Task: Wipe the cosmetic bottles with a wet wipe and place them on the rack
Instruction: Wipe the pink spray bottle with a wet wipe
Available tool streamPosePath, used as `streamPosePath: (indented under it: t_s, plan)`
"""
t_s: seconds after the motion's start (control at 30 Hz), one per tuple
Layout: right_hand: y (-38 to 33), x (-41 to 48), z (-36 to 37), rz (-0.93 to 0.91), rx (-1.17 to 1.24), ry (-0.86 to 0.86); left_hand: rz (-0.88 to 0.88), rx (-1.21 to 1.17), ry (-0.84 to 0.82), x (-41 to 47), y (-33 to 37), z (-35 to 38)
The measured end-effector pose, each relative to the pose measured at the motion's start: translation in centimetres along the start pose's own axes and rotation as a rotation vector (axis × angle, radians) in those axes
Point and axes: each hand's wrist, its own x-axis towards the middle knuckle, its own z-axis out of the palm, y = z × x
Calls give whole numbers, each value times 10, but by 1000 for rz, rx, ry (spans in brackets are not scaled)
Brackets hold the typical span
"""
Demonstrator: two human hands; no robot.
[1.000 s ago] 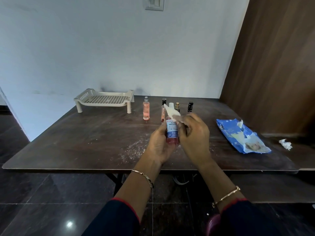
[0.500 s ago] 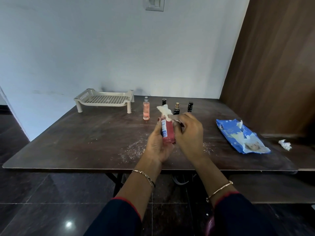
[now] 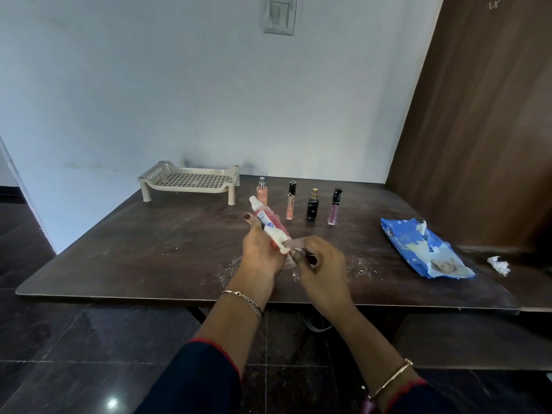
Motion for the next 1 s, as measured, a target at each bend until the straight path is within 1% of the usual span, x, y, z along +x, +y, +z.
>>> streamPosePath:
  t_s: [0.07,0.17,0.27,0.33,0.4,0.53,0.63,0.7,0.87,1.0]
  plan:
    - [-5,6,11,218,126,34,69,60,15,-2,17,-2]
    - [-14,24,27,448,356,8,200,324,72,-2,49,-13]
    - [-20,46,47,604,556,-57,323,541,129,11,87,-24]
    - [-20,64,63,700,600,-93,396,651,168,27,114,-25]
    - [-17,84,77,784,630,-93,446,716,181,48,141,-19]
    - [3,120,100,830,638,-81,522,773,246,95,182,-5]
    - [20,140,117,840,610,-102,596,914,244,131,199,1]
    - [30,149,130,844,580,-105,645,1002,262,152,204,0]
    - [47,163,158,836,539,-156,692,1137,311,181,206,-3]
    - [53,166,172,838,531,-187,692,1206,324,197,207,-11]
